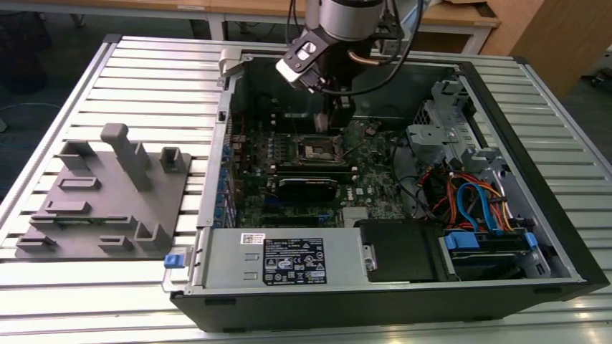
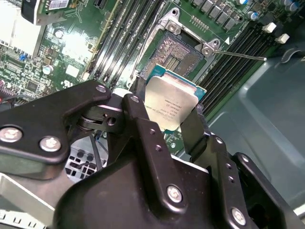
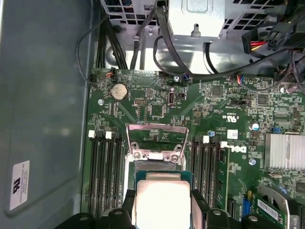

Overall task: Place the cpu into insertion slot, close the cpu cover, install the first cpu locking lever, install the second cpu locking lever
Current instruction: 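Place the cpu into insertion slot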

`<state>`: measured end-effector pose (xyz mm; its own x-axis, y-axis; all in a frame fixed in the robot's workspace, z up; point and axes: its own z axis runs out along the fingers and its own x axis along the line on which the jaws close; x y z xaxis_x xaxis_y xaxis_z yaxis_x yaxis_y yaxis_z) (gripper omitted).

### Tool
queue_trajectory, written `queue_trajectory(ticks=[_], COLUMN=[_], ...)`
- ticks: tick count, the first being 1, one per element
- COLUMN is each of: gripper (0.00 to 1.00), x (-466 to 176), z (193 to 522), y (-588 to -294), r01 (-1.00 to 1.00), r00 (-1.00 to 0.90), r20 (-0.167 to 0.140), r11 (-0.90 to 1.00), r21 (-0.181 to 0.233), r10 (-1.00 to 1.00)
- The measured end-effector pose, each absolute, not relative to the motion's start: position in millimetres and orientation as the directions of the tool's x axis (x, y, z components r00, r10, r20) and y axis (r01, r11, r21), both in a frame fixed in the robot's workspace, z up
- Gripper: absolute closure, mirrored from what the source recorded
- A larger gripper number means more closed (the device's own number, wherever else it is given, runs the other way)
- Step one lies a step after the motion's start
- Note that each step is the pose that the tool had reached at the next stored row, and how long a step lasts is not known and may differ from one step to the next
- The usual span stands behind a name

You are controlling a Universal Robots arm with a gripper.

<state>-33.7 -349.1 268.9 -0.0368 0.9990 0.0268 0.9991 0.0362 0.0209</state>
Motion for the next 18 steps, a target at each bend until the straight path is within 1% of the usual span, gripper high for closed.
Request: queue_trajectory(ticks=[18], gripper=[0.46], x=[-36.4], z=[248.3], y=[-346.9], r01=[0.999], r00=[-0.029], r20=[0.027], r11=[0.028], r21=[0.021], r10=[0.999])
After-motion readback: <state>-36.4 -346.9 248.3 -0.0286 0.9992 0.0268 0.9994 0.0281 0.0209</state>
